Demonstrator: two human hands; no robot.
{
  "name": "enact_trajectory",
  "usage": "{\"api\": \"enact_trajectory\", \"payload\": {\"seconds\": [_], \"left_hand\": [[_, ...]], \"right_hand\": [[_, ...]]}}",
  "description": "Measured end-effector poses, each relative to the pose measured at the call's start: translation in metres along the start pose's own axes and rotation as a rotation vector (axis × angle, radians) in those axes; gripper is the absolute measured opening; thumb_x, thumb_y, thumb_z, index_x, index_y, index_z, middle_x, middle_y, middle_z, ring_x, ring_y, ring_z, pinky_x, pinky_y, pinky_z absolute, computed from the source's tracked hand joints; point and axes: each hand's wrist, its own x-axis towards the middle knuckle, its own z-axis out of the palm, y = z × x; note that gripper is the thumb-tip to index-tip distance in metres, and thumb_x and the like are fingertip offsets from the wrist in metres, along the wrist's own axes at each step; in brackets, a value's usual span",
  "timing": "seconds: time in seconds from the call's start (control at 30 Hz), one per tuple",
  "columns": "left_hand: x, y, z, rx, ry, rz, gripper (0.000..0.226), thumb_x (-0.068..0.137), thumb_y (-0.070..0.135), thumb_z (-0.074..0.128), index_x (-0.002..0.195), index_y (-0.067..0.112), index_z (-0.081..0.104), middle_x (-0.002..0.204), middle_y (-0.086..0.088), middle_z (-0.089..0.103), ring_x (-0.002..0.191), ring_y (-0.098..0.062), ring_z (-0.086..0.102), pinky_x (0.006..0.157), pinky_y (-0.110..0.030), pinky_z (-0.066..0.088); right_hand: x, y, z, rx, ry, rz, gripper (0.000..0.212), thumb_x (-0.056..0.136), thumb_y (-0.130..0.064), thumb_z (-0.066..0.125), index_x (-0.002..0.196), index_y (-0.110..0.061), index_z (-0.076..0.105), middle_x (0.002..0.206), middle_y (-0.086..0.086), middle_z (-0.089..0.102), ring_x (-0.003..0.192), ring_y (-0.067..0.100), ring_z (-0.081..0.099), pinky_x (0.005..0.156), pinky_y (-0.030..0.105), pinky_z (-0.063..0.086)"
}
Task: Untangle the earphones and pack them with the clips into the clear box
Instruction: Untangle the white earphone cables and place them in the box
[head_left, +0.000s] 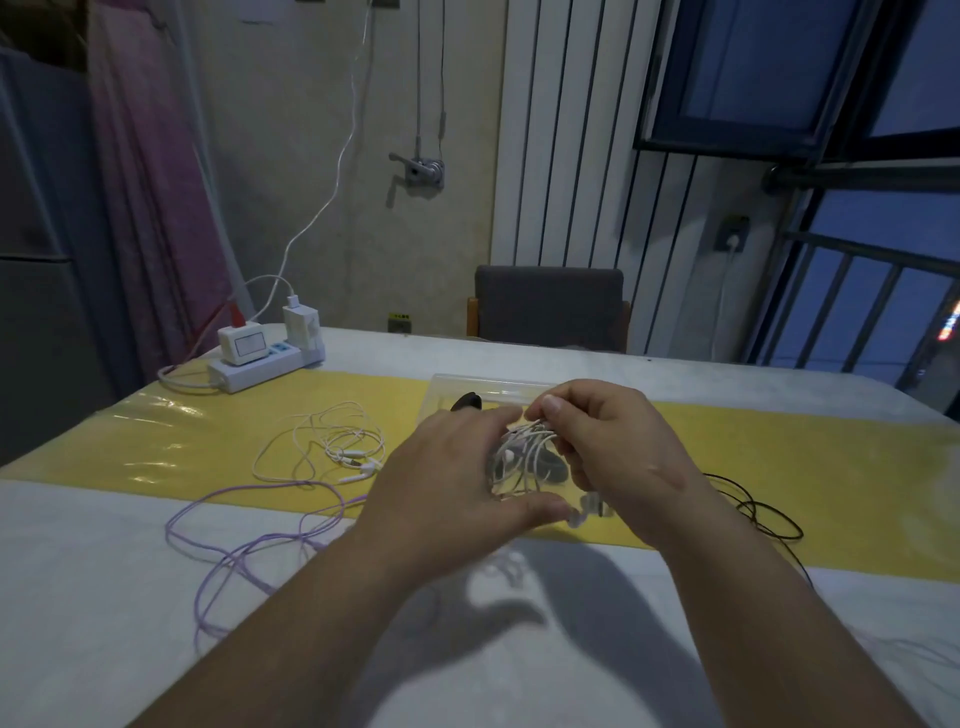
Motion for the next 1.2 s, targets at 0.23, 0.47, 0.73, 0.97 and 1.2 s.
{"api": "enact_trajectory", "payload": {"seconds": [0.23, 0.47, 0.73, 0.97, 1.2], "left_hand": [[0.004, -0.003, 0.009, -0.224, 0.097, -0.034, 0.017, 0.094, 0.019, 0.047, 0.077, 0.017, 0.044, 0.065, 0.0, 0.051, 0.063, -0.021, 0.046, 0.058, -0.043, 0.038], [0.007, -0.025, 0.002, -0.291, -0.159, -0.054, 0.01, 0.096, 0.019, 0.05, 0.093, 0.024, 0.058, 0.08, -0.001, 0.063, 0.071, -0.021, 0.056, 0.068, -0.045, 0.047], [0.004, -0.031, -0.003, -0.969, -0.42, -0.295, 0.017, 0.099, 0.014, 0.05, 0.101, 0.007, 0.066, 0.064, 0.0, 0.039, 0.052, -0.01, 0.03, 0.046, -0.022, 0.022], [0.009, -0.008, 0.017, -1.129, -0.222, -0.368, 0.019, 0.098, 0.0, 0.047, 0.095, 0.008, 0.064, 0.076, -0.008, 0.058, 0.06, -0.014, 0.047, 0.054, -0.027, 0.048], [0.019, 0.014, 0.047, -0.302, -0.133, -0.153, 0.01, 0.091, 0.016, 0.064, 0.091, 0.022, 0.071, 0.08, 0.012, 0.065, 0.071, -0.004, 0.061, 0.06, -0.013, 0.042]], "right_hand": [[-0.003, -0.006, -0.002, 0.127, -0.099, 0.072, 0.026, 0.1, -0.016, 0.051, 0.083, -0.013, 0.069, 0.053, -0.003, 0.045, 0.044, 0.011, 0.029, 0.044, 0.025, 0.023], [0.0, 0.007, -0.006, -0.044, -0.2, 0.082, 0.014, 0.098, -0.019, 0.056, 0.088, -0.02, 0.065, 0.061, 0.001, 0.057, 0.046, 0.013, 0.033, 0.046, 0.028, 0.028], [-0.013, 0.018, -0.008, 0.162, -0.175, 0.251, 0.012, 0.098, -0.011, 0.056, 0.092, -0.005, 0.064, 0.064, 0.007, 0.055, 0.043, 0.008, 0.035, 0.042, 0.022, 0.029], [-0.046, 0.044, -0.002, 0.245, 0.159, 0.348, 0.013, 0.099, -0.015, 0.054, 0.092, -0.011, 0.064, 0.067, 0.005, 0.058, 0.047, 0.012, 0.039, 0.05, 0.028, 0.033], [-0.066, 0.046, 0.003, 0.294, 0.318, 0.469, 0.01, 0.099, -0.014, 0.052, 0.095, -0.012, 0.06, 0.064, 0.003, 0.058, 0.045, 0.012, 0.043, 0.046, 0.026, 0.037]]}}
